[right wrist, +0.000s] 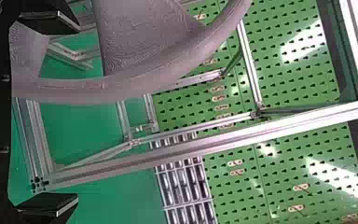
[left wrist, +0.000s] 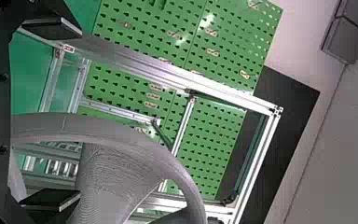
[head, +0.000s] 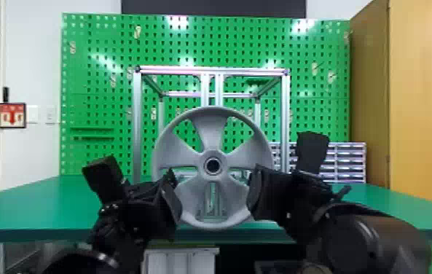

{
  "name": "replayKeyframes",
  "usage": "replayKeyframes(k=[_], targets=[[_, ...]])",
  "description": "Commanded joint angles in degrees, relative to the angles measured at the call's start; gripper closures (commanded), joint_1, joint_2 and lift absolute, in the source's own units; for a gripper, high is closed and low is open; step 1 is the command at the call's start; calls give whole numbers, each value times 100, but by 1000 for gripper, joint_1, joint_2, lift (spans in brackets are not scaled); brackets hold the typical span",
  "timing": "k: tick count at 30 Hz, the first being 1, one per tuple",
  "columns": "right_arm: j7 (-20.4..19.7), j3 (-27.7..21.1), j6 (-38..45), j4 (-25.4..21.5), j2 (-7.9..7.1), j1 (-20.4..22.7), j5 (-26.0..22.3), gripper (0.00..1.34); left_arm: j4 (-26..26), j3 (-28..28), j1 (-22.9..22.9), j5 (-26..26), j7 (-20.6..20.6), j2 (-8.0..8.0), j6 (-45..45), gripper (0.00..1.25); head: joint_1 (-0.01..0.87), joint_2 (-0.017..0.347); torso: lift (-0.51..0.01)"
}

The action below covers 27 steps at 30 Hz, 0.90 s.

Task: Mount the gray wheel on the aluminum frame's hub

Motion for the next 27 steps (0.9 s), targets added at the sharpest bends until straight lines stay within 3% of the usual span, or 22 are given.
replayKeyframes(k=[1, 11, 22, 27], targets=[[-1, -14, 0, -423, 5, 237, 47, 42, -391, 73, 206, -153, 39, 125, 149, 85, -5, 6, -499], [-1, -190, -9, -1266, 5, 861, 47, 44, -1331, 266, 804, -408, 48, 459, 510, 85, -5, 6, -499], [16, -480, -35, -2101, -26, 1652, -32, 42, -2078, 504, 1507, -593, 39, 679, 694, 85, -5, 6, -499], [438, -629, -281, -2303, -176, 2127, 47, 42, -2254, 574, 1858, -812, -13, 740, 694, 85, -5, 6, -499]])
